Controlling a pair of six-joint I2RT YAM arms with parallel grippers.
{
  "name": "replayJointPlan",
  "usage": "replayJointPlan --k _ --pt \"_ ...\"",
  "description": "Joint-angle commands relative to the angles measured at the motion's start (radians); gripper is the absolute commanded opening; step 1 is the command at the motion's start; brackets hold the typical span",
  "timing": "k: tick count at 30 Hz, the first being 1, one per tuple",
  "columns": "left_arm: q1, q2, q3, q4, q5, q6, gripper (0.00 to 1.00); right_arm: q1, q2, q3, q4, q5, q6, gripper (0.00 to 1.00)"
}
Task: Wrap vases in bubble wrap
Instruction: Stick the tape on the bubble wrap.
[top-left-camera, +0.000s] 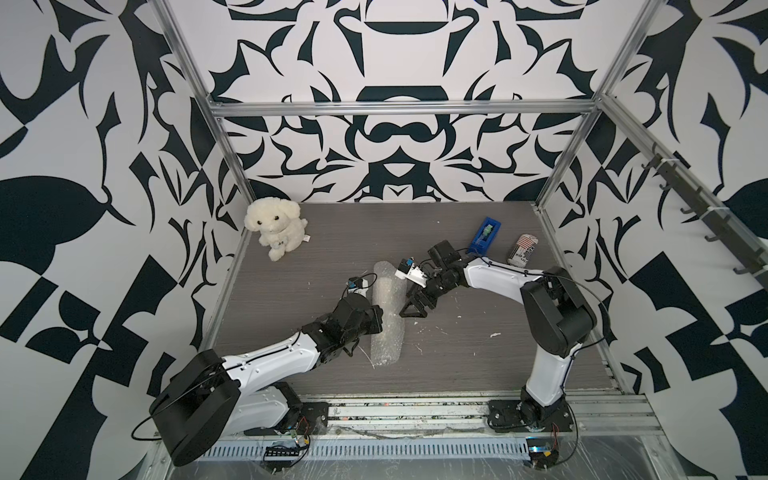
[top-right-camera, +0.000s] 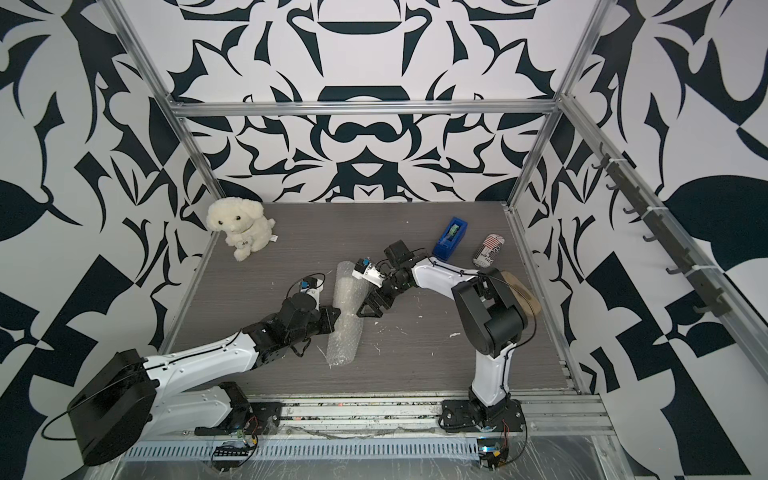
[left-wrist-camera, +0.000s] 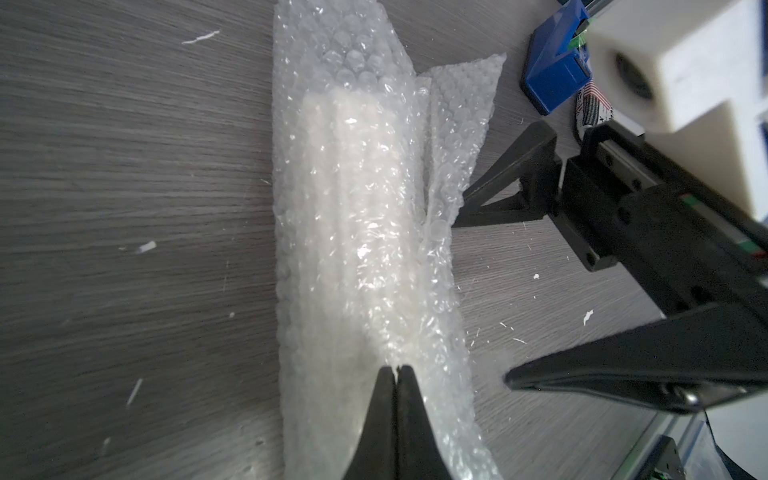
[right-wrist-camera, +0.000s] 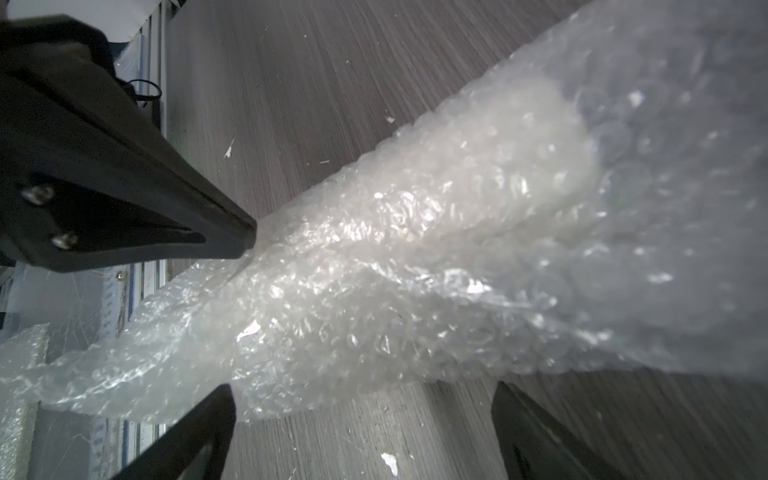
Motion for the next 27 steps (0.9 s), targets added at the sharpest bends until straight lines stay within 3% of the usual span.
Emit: replayJointPlan --k 1,11,17,21,27 --pt "-0.002 -0.006 -0.034 0.001 -0.022 0.012 0.0 0.008 -0.072 -0.058 0.161 0.028 0.127 1.0" --pt "-0.002 0.004 -0.031 0.011 -0.032 0.012 0.0 0.022 -0.082 -0.107 0.288 0.212 0.503 1.0" --pt "-0.002 -0.011 -0.048 0.039 -0.027 -0.004 0.0 0.035 -0.061 -0.138 0.385 0.178 0.735 1.0" --pt "-0.002 -0.01 -0.048 0.044 -0.026 -0.006 0.0 0.074 -0.121 -0.219 0.513 0.244 0.815 1.0" --pt "-0.002 -0.006 -0.048 0.042 -0.025 -0.006 0.0 0.137 -0.197 -0.22 0.444 0.349 0.852 1.0"
